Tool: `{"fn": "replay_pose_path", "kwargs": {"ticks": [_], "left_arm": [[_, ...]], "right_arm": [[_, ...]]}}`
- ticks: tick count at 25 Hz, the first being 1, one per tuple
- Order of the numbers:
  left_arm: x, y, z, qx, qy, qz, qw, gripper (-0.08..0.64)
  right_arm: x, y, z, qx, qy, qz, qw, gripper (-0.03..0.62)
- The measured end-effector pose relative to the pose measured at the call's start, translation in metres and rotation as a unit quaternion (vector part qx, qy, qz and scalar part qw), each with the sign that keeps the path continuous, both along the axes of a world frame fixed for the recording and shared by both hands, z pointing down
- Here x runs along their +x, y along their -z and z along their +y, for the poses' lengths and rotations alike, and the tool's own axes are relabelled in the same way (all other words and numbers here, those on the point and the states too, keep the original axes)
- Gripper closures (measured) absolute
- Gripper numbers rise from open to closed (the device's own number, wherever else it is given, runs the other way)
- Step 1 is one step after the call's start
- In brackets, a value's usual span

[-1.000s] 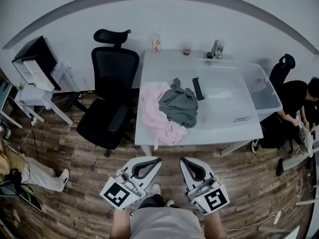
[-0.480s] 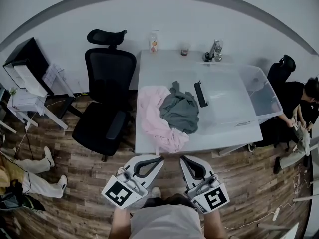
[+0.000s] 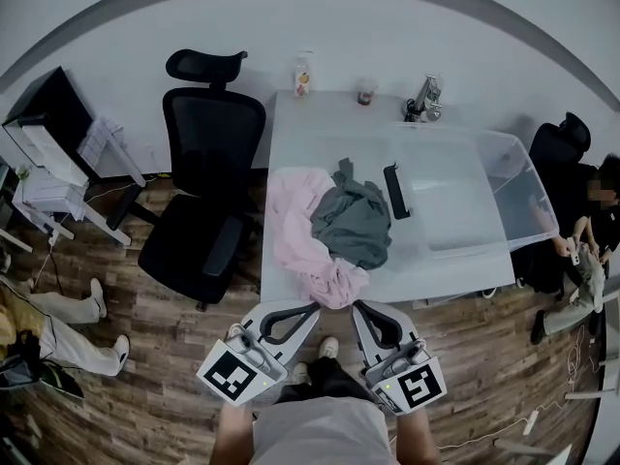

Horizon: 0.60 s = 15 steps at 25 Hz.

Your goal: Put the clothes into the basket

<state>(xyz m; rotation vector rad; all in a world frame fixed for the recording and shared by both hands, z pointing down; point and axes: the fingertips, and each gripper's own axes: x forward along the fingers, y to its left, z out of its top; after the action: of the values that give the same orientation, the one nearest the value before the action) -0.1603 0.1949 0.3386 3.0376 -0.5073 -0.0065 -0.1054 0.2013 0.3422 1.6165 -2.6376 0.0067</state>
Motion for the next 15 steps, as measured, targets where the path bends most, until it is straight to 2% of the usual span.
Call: {"fn": "replay_pose_path", "kwargs": {"ticks": [15], "left_arm": [[0.053,-0.004,-0.057,0.001,0.038,-0.012,0.9992,0.559]], "right_arm": [[0.052,-0.001,-0.064,0.003,0.048,-0.011,0.999,0.588]]}}
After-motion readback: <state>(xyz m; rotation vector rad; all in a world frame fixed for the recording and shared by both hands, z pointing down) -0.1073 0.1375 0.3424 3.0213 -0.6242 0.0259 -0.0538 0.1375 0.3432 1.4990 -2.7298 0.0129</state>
